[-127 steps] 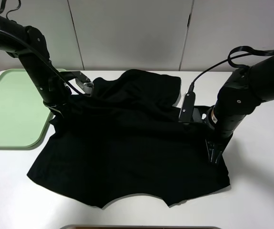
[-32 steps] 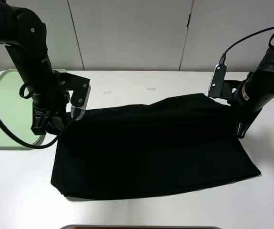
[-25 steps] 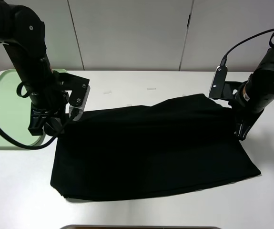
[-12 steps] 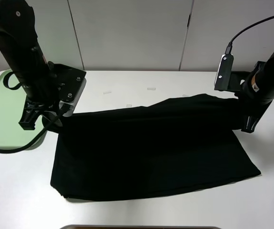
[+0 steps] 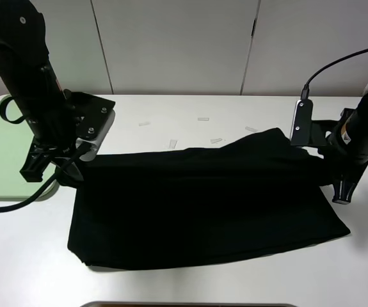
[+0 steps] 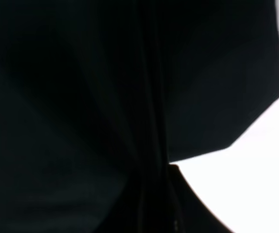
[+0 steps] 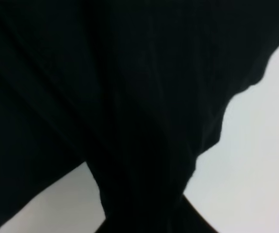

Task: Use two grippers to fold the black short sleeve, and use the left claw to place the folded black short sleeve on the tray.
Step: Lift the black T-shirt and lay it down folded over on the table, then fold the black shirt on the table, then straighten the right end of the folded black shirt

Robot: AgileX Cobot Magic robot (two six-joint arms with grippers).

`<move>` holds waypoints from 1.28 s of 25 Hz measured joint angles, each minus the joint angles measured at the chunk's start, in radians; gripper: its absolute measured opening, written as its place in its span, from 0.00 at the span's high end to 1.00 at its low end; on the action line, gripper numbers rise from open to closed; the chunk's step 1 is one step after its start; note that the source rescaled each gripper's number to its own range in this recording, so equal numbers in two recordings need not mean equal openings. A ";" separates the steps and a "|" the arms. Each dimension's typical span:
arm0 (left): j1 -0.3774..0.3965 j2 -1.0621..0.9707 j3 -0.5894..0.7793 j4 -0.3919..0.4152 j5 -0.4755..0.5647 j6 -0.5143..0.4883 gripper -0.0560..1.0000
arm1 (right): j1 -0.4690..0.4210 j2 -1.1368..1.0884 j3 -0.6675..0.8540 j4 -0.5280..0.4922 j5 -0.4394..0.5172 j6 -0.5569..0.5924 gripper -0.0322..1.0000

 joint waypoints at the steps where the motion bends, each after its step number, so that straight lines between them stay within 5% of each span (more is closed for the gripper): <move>1: 0.000 0.000 0.003 -0.008 0.009 0.008 0.94 | -0.002 0.000 0.001 0.020 0.001 -0.013 0.97; 6: 0.000 0.000 0.005 -0.013 0.072 0.017 0.89 | -0.002 -0.001 0.001 0.097 0.010 -0.030 0.93; 8: 0.001 0.000 0.005 -0.006 0.095 0.017 0.84 | -0.003 -0.001 0.001 0.118 0.040 -0.030 0.72; 12: 0.005 0.000 0.010 0.028 0.137 0.000 0.50 | -0.011 -0.001 0.001 0.125 0.109 -0.032 0.20; 14: 0.005 0.000 0.011 0.029 0.133 -0.039 0.37 | -0.011 -0.001 0.001 0.127 0.135 -0.026 0.07; 23: 0.005 0.000 0.011 0.079 0.062 -0.125 0.27 | -0.011 -0.011 0.001 0.131 0.252 -0.012 0.00; 29: 0.005 -0.054 0.011 0.087 -0.189 -0.258 0.27 | -0.011 -0.113 0.001 0.128 0.110 -0.011 0.00; 32: 0.005 -0.115 0.011 0.094 -0.326 -0.298 0.23 | -0.011 -0.223 0.002 0.122 -0.079 0.006 0.00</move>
